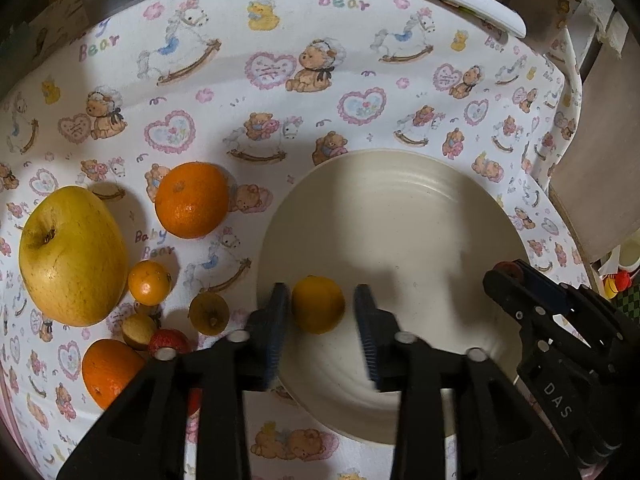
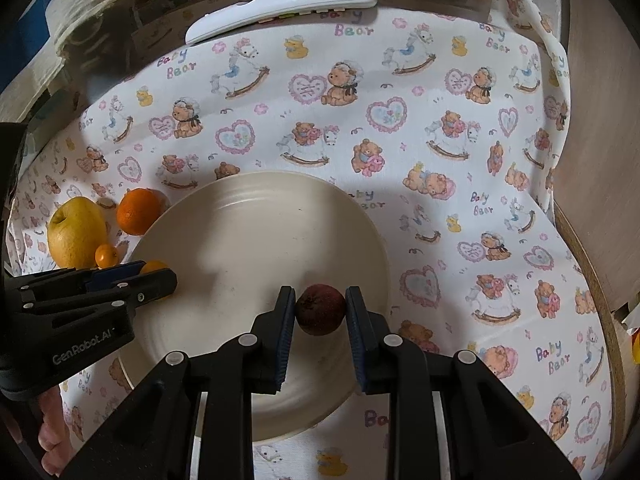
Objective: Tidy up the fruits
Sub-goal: 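Lower the citrus onto the plate and open the left tool while the right tool releases the plum there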
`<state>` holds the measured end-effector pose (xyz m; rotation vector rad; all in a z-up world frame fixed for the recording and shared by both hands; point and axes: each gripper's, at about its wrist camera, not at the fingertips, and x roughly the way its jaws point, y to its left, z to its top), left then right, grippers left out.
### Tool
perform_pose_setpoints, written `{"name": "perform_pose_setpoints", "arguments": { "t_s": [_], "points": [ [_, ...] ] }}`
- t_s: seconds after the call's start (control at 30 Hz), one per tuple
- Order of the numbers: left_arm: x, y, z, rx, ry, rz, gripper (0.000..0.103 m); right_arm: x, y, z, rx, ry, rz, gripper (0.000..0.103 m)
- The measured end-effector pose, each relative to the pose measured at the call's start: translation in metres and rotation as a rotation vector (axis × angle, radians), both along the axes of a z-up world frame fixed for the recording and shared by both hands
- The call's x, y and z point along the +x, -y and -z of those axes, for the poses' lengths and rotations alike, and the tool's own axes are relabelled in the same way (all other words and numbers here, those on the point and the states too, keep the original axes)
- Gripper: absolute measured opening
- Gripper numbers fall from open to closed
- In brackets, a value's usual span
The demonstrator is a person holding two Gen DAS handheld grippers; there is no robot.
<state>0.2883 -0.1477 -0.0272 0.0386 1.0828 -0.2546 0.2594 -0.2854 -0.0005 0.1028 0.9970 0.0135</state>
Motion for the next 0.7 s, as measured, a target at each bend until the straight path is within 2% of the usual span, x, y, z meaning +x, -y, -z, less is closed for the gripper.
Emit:
{"name": "perform_pose_setpoints", "arguments": {
  "t_s": [0.17,0.4,0.7],
  "points": [
    [-0.003,-0.002,-0.005,0.002,0.014,0.004,0.043,-0.001,0.001,0.000,0.002,0.007,0.004,0.027],
    [-0.007,-0.003,-0.014,-0.006,0.028,0.007,0.043,-0.002,0.000,-0.001,0.008,0.002,0.002,0.027],
    [-0.018,-0.013,-0.042,-0.019,0.092,-0.010,0.043,-0.007,-0.001,-0.012,0.032,0.028,-0.007,0.027]
  ]
}}
